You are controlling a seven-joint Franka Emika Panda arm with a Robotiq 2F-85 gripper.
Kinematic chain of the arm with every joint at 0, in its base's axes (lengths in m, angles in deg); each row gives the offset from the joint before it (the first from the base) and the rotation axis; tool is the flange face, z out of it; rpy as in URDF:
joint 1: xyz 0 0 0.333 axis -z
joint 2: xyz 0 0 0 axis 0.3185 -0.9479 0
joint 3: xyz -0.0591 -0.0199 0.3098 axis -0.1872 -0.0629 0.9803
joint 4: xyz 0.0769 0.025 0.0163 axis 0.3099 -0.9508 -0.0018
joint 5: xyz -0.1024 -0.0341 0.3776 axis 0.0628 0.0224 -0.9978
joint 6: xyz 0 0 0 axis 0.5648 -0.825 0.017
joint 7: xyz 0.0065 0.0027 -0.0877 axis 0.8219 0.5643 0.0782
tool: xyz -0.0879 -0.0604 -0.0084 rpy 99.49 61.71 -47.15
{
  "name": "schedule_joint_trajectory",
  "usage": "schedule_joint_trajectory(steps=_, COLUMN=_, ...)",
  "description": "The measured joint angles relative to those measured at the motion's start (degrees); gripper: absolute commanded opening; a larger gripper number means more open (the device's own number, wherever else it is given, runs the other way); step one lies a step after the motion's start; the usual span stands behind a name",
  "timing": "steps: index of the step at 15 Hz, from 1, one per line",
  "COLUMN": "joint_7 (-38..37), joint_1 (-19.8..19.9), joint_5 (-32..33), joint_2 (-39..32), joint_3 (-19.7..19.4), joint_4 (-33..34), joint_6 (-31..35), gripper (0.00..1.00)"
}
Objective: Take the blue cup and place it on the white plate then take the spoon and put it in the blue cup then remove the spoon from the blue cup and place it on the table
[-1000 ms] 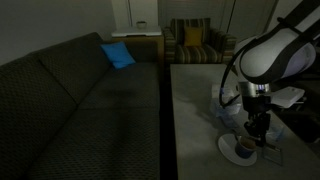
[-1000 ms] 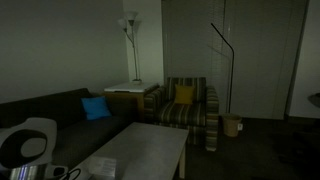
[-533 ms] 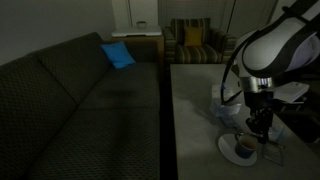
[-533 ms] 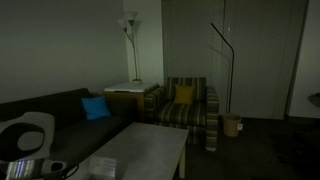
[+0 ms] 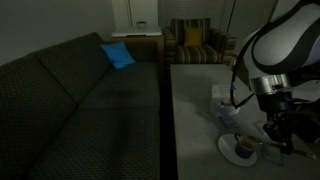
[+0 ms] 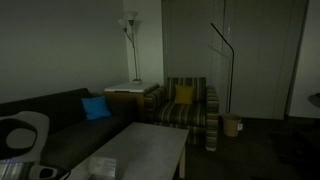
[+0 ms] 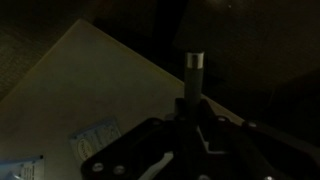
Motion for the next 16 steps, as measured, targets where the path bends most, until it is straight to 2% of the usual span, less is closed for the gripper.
schedule_joint_trajectory(steps=9, joint_7=3.2, joint_1=0.2, joint_5=0.1, joint_2=-2.4, joint_3=-0.3, joint_4=-1.1, joint_6=7.7, gripper=0.04)
schedule_joint_trajectory(steps=16, joint_7=3.8, joint_1=0.3, joint_5=0.1, joint_2=-3.4, joint_3=-1.1, joint_4=0.3, joint_6=6.7, gripper=0.04)
